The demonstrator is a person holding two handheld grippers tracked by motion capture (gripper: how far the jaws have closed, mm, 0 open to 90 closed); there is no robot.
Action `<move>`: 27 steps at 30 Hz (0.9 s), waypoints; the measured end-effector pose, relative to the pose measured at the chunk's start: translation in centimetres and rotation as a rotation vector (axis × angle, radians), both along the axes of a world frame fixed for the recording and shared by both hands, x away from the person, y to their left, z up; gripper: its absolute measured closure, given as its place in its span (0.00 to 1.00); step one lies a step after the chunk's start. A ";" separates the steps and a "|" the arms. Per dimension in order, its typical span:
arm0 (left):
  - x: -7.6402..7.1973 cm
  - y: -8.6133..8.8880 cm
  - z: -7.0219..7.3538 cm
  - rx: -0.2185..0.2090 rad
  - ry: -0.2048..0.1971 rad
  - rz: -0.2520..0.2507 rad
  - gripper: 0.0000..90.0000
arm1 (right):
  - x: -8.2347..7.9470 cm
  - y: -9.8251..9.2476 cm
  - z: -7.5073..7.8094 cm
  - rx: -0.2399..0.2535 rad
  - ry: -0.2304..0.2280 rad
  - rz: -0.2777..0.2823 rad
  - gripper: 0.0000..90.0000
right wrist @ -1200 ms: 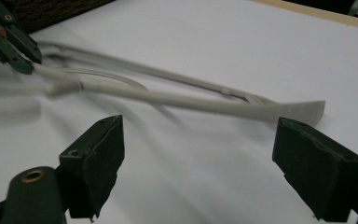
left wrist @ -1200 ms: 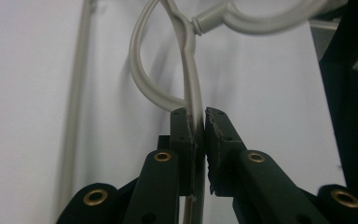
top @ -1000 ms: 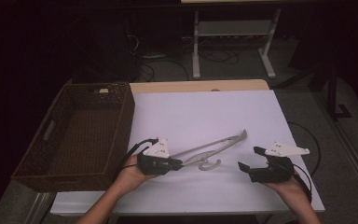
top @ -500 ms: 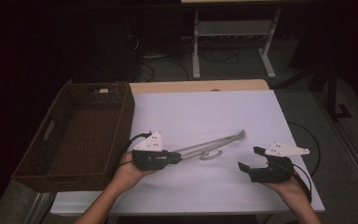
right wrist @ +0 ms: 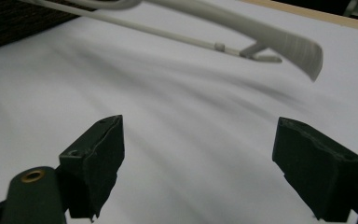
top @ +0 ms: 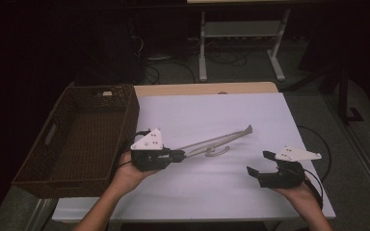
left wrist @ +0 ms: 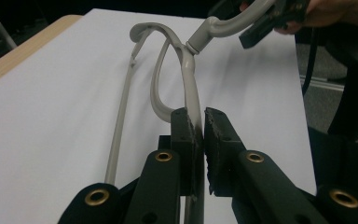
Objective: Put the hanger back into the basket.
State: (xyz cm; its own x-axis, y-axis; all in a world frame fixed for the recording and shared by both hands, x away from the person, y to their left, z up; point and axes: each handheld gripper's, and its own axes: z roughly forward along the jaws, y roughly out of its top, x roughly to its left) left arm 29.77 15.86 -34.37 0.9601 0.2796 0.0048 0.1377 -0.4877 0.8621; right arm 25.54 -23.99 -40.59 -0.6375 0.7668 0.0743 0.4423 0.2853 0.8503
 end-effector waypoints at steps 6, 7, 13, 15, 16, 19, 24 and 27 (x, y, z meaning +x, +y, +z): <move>0.3 1.2 2.1 -0.017 -0.011 0.030 0.92 | 0.0 -0.1 0.0 0.005 0.004 -0.004 0.18; 0.4 1.5 2.6 -0.016 -0.013 0.034 0.92 | 0.0 -0.1 0.0 0.006 0.005 -0.005 0.18; 0.8 4.2 4.8 -0.043 -0.023 0.078 0.92 | 0.0 -0.2 0.0 0.018 0.005 -0.012 0.18; 1.0 5.5 5.4 -0.052 -0.024 0.096 0.92 | 0.1 -0.2 0.0 0.014 0.000 -0.011 0.18; 1.0 6.1 5.7 -0.058 -0.023 0.109 0.92 | 0.1 -0.2 0.0 0.012 -0.003 -0.010 0.18; 1.1 8.0 6.3 -0.071 -0.031 0.148 0.92 | 0.0 -0.2 0.0 0.014 0.002 -0.013 0.18; 0.9 11.0 7.4 -0.092 -0.051 0.204 0.92 | 0.0 -0.1 0.0 0.009 0.003 -0.014 0.18; 0.7 12.9 7.9 -0.098 -0.062 0.249 0.92 | 0.1 -0.1 0.0 0.009 0.002 -0.011 0.18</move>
State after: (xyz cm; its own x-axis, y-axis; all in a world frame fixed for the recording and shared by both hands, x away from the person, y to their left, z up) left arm 30.44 28.75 -26.51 0.8602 0.5094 0.0224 0.1888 -0.3591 0.9140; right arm 25.61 -24.07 -40.60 -0.6286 0.7734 0.0819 0.4468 0.2729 0.8520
